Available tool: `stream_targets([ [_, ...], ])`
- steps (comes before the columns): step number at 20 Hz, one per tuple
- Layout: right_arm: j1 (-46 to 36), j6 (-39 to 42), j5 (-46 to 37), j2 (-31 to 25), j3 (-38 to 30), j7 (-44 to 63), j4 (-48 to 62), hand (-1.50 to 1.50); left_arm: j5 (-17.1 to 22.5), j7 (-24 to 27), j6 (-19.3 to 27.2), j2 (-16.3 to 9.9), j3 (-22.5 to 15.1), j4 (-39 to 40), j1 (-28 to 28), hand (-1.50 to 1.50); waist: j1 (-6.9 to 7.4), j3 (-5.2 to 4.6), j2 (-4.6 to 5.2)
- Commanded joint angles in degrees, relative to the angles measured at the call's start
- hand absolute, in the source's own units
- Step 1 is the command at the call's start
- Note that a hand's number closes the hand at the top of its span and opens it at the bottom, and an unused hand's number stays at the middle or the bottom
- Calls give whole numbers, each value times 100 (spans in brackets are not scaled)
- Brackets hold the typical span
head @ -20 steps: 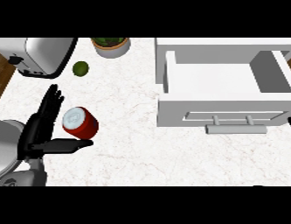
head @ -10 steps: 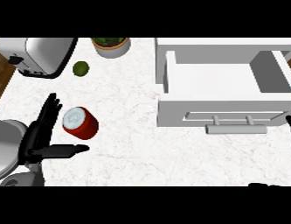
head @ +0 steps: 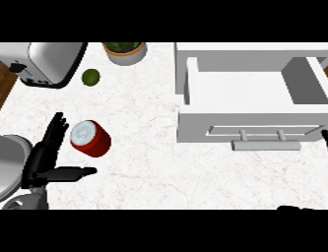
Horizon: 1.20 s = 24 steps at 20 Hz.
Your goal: Pick up the can, place it into the drawer and close the drawer
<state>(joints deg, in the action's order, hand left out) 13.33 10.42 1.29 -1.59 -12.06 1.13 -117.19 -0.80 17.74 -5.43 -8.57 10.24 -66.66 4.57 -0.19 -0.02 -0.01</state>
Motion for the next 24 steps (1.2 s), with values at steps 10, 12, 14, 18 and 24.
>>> stream_targets([
  [10,3,53,0,84,49,248,-233,-150,69,461,211,97,46,1137,457,-150,3,1,-2],
  [12,436,0,137,152,104,133,-533,-150,-17,690,285,151,68,1696,759,-150,-21,0,-1],
  [14,271,178,121,54,-98,159,-436,-150,87,876,103,-94,160,1655,680,-150,-6,1,-1],
  [18,-169,-399,-241,153,456,814,-785,-150,99,698,182,17,92,1782,882,-150,1,0,-1],
  [24,-234,-46,111,-40,-60,526,-350,-150,90,1179,258,-36,173,2665,1366,-150,-6,0,3],
])
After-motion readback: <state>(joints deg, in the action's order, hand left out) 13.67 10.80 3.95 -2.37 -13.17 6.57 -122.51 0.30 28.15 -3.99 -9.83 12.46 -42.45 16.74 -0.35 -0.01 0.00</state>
